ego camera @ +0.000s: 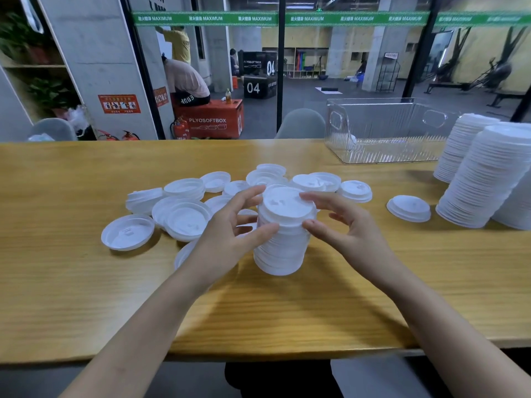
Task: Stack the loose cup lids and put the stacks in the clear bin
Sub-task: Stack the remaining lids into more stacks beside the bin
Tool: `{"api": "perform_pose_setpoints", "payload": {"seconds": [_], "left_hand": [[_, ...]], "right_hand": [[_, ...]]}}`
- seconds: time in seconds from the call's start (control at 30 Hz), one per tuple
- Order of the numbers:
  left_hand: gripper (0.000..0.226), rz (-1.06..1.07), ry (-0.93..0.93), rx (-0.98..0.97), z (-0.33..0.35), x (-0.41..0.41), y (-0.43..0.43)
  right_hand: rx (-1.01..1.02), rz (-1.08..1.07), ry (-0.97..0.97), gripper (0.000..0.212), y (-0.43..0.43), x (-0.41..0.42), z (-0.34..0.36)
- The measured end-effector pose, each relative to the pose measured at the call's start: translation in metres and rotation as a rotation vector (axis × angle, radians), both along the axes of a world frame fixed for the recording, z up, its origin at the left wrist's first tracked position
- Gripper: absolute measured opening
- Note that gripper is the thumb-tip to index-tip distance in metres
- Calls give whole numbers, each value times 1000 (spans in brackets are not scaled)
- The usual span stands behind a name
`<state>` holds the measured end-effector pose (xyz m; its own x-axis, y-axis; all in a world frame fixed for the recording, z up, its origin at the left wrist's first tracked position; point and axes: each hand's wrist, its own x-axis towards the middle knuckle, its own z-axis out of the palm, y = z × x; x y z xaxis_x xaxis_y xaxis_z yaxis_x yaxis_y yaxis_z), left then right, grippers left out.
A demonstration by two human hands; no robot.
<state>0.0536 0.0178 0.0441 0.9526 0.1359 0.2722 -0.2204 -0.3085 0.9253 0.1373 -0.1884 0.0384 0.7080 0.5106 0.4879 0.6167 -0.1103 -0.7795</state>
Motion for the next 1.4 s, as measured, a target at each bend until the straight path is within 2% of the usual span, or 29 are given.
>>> {"api": "perform_pose_setpoints", "payload": {"seconds": [0.37, 0.6, 0.77, 1.0, 1.17, 1.4], "left_hand": [[52, -71, -1, -78, 5, -3, 6], [74, 23, -10, 42, 2, 6, 5], [72, 12, 4, 71, 1, 6, 6], [72, 4, -3, 71, -4, 3, 11], [62, -2, -19, 80, -8, 1, 11], [66, 92, -73, 203, 4, -8, 25]], "right_hand": [[15, -24, -52, 36, 23, 2, 2], [14, -37, -56, 28, 16, 6, 3], [3, -11, -29, 36, 14, 7, 0], [23, 21, -44, 32, 13, 5, -5], [36, 32, -87, 36, 13, 1, -11], [34, -1, -153, 45, 9, -4, -14]]}}
